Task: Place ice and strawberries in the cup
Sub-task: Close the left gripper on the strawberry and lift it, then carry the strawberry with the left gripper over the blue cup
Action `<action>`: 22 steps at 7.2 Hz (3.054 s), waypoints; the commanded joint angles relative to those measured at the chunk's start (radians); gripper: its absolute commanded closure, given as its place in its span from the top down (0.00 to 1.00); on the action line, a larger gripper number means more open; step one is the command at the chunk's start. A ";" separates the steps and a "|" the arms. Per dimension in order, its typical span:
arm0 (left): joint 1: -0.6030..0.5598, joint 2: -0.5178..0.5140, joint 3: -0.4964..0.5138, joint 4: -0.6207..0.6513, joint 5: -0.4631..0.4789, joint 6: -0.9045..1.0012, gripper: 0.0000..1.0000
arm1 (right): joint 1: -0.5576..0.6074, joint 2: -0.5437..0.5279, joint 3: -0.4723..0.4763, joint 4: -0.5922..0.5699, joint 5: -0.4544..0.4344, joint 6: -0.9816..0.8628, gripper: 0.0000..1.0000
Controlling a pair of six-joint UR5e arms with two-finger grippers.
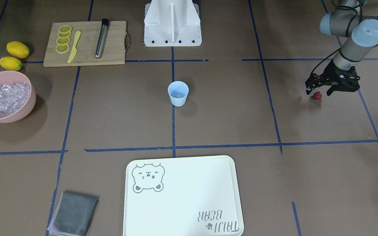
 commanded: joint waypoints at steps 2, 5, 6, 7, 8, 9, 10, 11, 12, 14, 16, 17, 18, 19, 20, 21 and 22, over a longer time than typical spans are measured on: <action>0.001 -0.006 0.012 0.002 0.001 0.008 0.71 | 0.001 0.000 0.003 0.000 0.000 0.002 1.00; 0.001 -0.001 0.011 0.002 0.001 0.011 0.14 | 0.002 0.006 0.011 0.000 -0.002 0.005 1.00; -0.001 0.005 -0.004 0.002 -0.001 0.012 0.08 | 0.002 0.006 0.011 0.000 -0.002 0.006 1.00; -0.005 0.008 -0.026 0.006 -0.013 0.020 0.06 | 0.004 0.006 0.011 0.000 -0.002 0.006 1.00; -0.010 0.003 -0.037 0.025 -0.025 0.020 0.04 | 0.004 0.006 0.011 0.000 -0.002 0.006 1.00; -0.027 0.003 -0.066 0.044 -0.056 0.020 0.04 | 0.007 0.006 0.011 0.000 -0.002 0.006 1.00; -0.059 0.003 -0.119 0.101 -0.094 0.037 0.03 | 0.010 0.006 0.011 0.000 0.000 0.005 1.00; -0.087 0.003 -0.208 0.221 -0.102 0.095 0.03 | 0.011 0.006 0.013 0.000 -0.002 0.005 1.00; -0.100 -0.006 -0.332 0.409 -0.102 0.165 0.03 | 0.011 0.006 0.013 0.000 -0.002 0.005 1.00; -0.099 -0.056 -0.507 0.653 -0.100 0.186 0.03 | 0.013 0.006 0.013 0.000 -0.002 0.002 1.00; -0.088 -0.282 -0.531 0.875 -0.091 0.171 0.03 | 0.024 0.006 0.013 0.002 -0.003 -0.009 1.00; -0.072 -0.405 -0.529 0.992 -0.093 0.167 0.03 | 0.033 0.005 0.014 0.002 -0.003 -0.017 1.00; -0.020 -0.496 -0.528 1.056 -0.088 0.081 0.03 | 0.036 0.002 0.022 0.002 -0.003 -0.015 1.00; 0.066 -0.553 -0.518 1.068 -0.061 -0.016 0.03 | 0.039 0.002 0.026 0.002 -0.003 -0.018 1.00; 0.105 -0.617 -0.485 1.069 -0.030 -0.081 0.03 | 0.039 0.002 0.026 0.002 -0.003 -0.017 1.00; 0.155 -0.697 -0.413 1.068 -0.003 -0.169 0.03 | 0.039 0.000 0.026 0.002 -0.003 -0.017 1.00; 0.195 -0.758 -0.356 1.066 0.065 -0.214 0.04 | 0.039 0.000 0.026 0.002 -0.003 -0.017 1.00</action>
